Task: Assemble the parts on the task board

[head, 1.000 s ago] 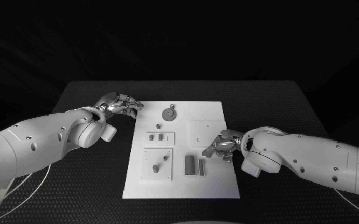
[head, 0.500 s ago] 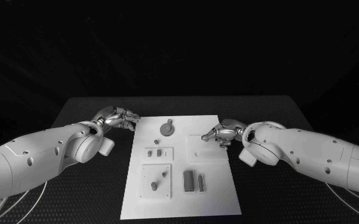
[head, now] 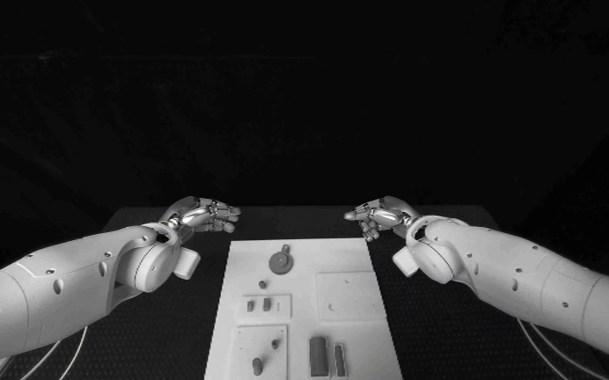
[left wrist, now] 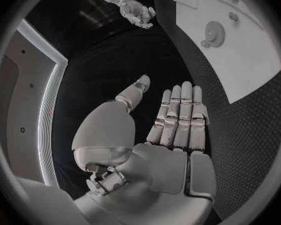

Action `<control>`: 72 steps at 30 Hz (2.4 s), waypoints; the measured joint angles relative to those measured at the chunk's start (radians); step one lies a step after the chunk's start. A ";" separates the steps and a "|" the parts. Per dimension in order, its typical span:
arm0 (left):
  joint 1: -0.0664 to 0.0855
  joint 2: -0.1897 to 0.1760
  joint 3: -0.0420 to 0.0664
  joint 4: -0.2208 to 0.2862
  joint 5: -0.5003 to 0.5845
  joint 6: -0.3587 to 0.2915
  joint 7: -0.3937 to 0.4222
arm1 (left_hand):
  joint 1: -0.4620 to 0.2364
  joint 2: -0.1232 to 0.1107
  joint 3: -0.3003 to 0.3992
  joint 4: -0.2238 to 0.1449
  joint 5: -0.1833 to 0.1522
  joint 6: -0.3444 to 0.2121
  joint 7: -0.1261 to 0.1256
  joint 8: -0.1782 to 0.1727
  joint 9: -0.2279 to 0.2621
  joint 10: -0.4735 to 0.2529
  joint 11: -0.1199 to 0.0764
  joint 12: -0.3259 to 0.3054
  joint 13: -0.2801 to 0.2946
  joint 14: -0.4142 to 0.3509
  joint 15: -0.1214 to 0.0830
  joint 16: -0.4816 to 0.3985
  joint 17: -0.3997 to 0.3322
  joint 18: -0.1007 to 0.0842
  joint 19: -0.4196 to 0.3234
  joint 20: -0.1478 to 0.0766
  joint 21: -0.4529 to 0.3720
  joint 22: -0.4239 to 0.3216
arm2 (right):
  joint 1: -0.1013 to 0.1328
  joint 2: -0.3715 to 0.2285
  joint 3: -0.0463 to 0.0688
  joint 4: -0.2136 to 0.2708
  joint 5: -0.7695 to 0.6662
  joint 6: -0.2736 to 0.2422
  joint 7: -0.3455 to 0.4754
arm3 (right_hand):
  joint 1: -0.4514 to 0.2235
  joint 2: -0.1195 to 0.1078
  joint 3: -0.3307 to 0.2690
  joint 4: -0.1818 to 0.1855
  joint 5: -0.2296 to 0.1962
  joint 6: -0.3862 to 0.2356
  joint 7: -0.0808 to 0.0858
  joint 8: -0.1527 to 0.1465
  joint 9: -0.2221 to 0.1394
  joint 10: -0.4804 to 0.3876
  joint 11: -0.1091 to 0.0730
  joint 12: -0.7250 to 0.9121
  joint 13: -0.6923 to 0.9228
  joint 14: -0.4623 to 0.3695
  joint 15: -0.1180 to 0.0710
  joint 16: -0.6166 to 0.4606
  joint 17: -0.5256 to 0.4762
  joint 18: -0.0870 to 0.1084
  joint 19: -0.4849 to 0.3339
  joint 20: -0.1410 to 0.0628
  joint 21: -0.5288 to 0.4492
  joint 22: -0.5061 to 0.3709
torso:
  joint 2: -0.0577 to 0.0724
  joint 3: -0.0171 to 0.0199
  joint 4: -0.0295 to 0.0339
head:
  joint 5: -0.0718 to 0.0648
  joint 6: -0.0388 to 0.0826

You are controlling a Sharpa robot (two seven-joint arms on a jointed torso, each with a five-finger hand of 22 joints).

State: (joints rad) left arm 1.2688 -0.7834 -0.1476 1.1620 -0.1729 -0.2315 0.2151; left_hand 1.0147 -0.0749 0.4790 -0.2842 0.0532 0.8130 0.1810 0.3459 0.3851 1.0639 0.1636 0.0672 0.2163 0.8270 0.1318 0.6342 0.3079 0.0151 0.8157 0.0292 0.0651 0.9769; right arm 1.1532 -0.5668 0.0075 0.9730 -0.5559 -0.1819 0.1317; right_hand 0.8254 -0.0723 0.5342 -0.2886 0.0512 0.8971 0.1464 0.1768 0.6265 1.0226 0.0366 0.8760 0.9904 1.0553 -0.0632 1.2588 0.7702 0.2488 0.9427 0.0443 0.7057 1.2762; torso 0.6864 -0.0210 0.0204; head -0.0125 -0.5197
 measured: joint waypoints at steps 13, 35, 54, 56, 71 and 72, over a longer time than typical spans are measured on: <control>0.021 0.087 0.003 -0.116 0.100 -0.012 0.062 | -0.109 0.008 -0.080 0.004 0.000 -0.138 -0.065 -0.041 -0.001 -0.242 -0.032 -0.001 -0.104 -0.231 0.054 -0.186 -0.062 0.000 -0.238 0.089 -0.002 -0.140 | -0.027 0.085 0.060 -0.140 0.129 0.020 0.137 | -0.047 0.030 -0.028 0.005 0.003 -0.121 0.043 -0.043 -0.020 -0.236 0.138 -0.554 -0.474 -0.390 0.244 -0.600 -0.291 -0.120 -0.413 0.114 -0.325 -0.141 | -0.030 -0.0057 -0.0134 | 0.026 0.080; -0.014 0.104 0.024 -0.074 0.127 -0.038 0.097 | -0.820 0.064 -0.394 0.224 -0.039 -0.672 -0.158 -0.280 -0.296 -0.892 -0.137 -0.049 -0.198 -0.706 -0.087 -0.541 -0.253 0.000 -0.698 0.002 -0.046 -0.794 | -0.037 0.036 0.058 -0.053 0.207 0.038 0.182 | -0.665 0.066 -0.437 0.225 -0.037 -0.741 -0.107 -0.151 -0.489 -0.847 0.007 -0.835 -0.915 -0.935 0.117 -1.153 -0.685 -0.220 -0.861 0.001 -0.646 -0.864 | -0.056 0.0012 -0.0129 | 0.038 0.080; -0.211 0.007 0.143 0.386 0.159 -0.425 0.235 | -1.007 0.075 -0.476 0.284 -0.050 -0.808 -0.181 -0.343 -0.384 -1.059 -0.164 -0.061 -0.215 -0.823 -0.132 -0.631 -0.307 0.001 -0.812 -0.029 -0.062 -0.976 | -0.093 -0.178 0.001 0.502 0.437 -0.382 0.300 | -0.820 0.072 -0.528 0.290 -0.044 -0.893 -0.146 -0.173 -0.625 -1.019 -0.037 -0.873 -0.989 -1.051 0.063 -1.255 -0.768 -0.235 -0.936 -0.046 -0.702 -1.274 | -0.137 0.0200 -0.0202 | 0.013 -0.077; -0.216 0.005 0.145 0.398 0.161 -0.451 0.246 | -1.007 0.075 -0.476 0.284 -0.050 -0.808 -0.181 -0.343 -0.384 -1.059 -0.164 -0.061 -0.215 -0.823 -0.132 -0.631 -0.307 0.001 -0.812 -0.029 -0.062 -0.976 | -0.097 -0.191 -0.002 0.535 0.460 -0.422 0.312 | -0.820 0.072 -0.528 0.290 -0.044 -0.893 -0.146 -0.173 -0.625 -1.019 -0.037 -0.873 -0.989 -1.051 0.063 -1.255 -0.769 -0.235 -0.936 -0.046 -0.702 -1.275 | -0.139 0.0201 -0.0202 | 0.013 -0.079; -0.219 0.003 0.147 0.405 0.172 -0.521 0.280 | -1.007 0.075 -0.476 0.284 -0.050 -0.808 -0.181 -0.343 -0.384 -1.059 -0.164 -0.061 -0.215 -0.823 -0.132 -0.631 -0.307 0.001 -0.812 -0.029 -0.062 -0.976 | -0.103 -0.213 -0.008 0.595 0.544 -0.567 0.363 | -0.820 0.072 -0.528 0.290 -0.044 -0.893 -0.146 -0.173 -0.626 -1.019 -0.037 -0.872 -0.989 -1.051 0.064 -1.255 -0.769 -0.235 -0.936 -0.046 -0.702 -1.275 | -0.142 0.0211 -0.0204 | 0.012 -0.080; -0.219 0.003 0.147 0.405 0.172 -0.523 0.280 | -1.007 0.075 -0.476 0.284 -0.050 -0.808 -0.181 -0.343 -0.384 -1.059 -0.164 -0.061 -0.215 -0.823 -0.132 -0.631 -0.307 0.001 -0.812 -0.029 -0.062 -0.976 | -0.103 -0.213 -0.008 0.595 0.546 -0.569 0.364 | -0.820 0.072 -0.528 0.290 -0.044 -0.893 -0.146 -0.173 -0.626 -1.019 -0.037 -0.872 -0.989 -1.051 0.064 -1.255 -0.769 -0.235 -0.936 -0.046 -0.702 -1.275 | -0.142 0.0211 -0.0204 | 0.012 -0.080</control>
State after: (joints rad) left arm 1.0496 -0.7806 -0.0010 1.5669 -0.0007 -0.7543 0.4954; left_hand 0.0076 0.0001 0.0028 0.0002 0.0034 0.0052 -0.0002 0.0030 0.0011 0.0053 0.0001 0.0067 0.0012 0.0036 0.0001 0.0035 0.0010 0.0157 0.0037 -0.0001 0.0031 0.0010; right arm 1.0504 -0.7794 -0.0003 1.5680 -0.0100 -0.7511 0.4954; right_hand 0.0058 -0.0001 0.0058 0.0014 0.0069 0.0044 0.0001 0.0035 0.0009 0.0037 0.0000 0.0036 0.0010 0.0045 0.0004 0.0035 0.0009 0.0142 0.0072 -0.0016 0.0035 0.0010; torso 0.5444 0.0001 0.0000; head 0.0000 -0.6000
